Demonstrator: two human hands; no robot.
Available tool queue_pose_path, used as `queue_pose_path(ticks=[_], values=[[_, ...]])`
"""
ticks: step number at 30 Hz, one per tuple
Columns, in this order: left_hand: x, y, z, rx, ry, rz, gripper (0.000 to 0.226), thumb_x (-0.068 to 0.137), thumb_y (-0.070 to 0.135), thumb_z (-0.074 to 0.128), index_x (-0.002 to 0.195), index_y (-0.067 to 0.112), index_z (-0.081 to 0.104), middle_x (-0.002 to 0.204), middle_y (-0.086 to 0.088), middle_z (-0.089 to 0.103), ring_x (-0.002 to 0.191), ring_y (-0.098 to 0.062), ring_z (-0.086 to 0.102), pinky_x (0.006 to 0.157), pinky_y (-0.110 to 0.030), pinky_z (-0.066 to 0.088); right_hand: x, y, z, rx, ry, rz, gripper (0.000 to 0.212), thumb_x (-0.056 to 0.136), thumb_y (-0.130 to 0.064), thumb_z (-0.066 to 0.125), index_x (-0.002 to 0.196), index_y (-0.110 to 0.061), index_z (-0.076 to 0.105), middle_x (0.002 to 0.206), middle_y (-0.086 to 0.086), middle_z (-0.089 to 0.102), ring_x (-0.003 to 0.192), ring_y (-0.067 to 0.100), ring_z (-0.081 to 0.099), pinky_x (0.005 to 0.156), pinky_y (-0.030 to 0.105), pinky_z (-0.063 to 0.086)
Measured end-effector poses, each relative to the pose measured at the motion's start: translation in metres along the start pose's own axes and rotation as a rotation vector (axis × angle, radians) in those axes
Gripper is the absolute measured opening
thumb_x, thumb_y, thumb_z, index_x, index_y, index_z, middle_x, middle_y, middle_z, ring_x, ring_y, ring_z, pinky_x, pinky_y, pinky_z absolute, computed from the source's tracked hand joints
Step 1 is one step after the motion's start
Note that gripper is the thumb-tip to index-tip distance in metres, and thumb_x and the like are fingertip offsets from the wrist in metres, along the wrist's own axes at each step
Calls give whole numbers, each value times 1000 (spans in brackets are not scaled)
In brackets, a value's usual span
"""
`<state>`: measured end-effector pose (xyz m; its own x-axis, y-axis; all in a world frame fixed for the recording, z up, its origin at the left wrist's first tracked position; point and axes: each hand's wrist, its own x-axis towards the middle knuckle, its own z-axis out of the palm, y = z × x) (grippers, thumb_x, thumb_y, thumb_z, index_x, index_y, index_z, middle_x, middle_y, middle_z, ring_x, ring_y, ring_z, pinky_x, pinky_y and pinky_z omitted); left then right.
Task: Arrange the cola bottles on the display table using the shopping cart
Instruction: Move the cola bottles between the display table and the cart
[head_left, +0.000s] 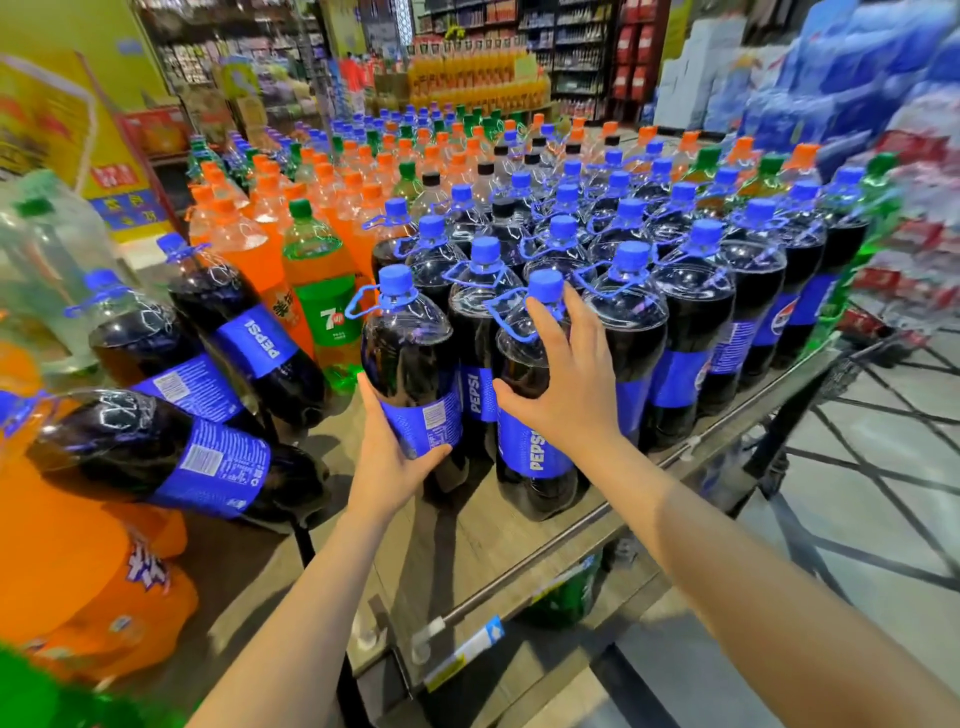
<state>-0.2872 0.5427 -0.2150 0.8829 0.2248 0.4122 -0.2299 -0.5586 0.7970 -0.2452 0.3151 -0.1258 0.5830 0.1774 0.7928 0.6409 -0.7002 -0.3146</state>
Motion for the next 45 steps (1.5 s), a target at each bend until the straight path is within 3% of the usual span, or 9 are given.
queue_pose_path(ticks=[7,9,13,17,22,26,33,40,45], values=[[-17,9,3,132,-20,-115,131,70,51,79,143,49,-30,158,3,30,141,-16,38,112,-48,38,-2,15,-14,56,-163,-114,85,81,-47,67,149,-25,20,155,18,15,142,34,18,112,46,24],[-32,20,7,244,1,-96,120,73,48,76,155,30,-10,154,-3,32,140,-22,39,112,-46,38,-12,30,-26,84,-250,-166,85,83,-46,64,150,-28,15,158,14,8,145,33,12,112,46,28],[-71,50,31,680,23,-52,86,87,42,70,150,0,29,155,-26,29,142,-40,32,110,-52,37,-53,71,-55,26,-427,-237,76,88,-54,50,151,-31,15,159,10,12,144,32,19,111,45,31],[-117,84,74,867,9,-1,78,85,58,41,137,1,51,143,-26,45,127,-40,48,94,-55,49,-99,119,-92,-26,-581,-268,71,86,-58,44,147,-23,34,152,10,35,137,30,33,107,49,38],[-163,135,146,913,-61,98,69,83,55,43,131,6,57,134,-20,57,115,-36,60,93,-56,50,-140,184,-146,-9,-758,-278,76,85,-65,37,150,-25,27,156,4,26,143,24,23,117,45,21],[-186,161,203,963,-193,120,66,79,56,43,119,8,65,124,-16,64,106,-34,65,90,-56,51,-174,231,-179,14,-848,-248,77,84,-65,43,148,-23,31,153,4,32,140,24,30,112,48,31],[-212,176,294,948,-389,111,65,84,59,39,126,15,64,128,-8,63,115,-28,62,98,-53,48,-220,310,-226,-105,-897,-141,74,83,-68,39,141,-22,42,139,3,51,127,23,50,106,43,36],[-167,190,410,877,-504,161,63,85,58,40,125,14,61,126,-9,62,114,-29,60,105,-50,39,-221,413,-244,-85,-969,-11,70,84,-62,51,141,-23,40,140,1,49,127,21,48,103,43,42],[-110,193,497,820,-571,129,63,83,56,42,123,13,64,126,-10,63,112,-30,62,96,-52,51,-200,499,-252,-71,-1064,55,80,82,-67,31,150,-25,26,154,0,30,140,21,30,114,39,24]])
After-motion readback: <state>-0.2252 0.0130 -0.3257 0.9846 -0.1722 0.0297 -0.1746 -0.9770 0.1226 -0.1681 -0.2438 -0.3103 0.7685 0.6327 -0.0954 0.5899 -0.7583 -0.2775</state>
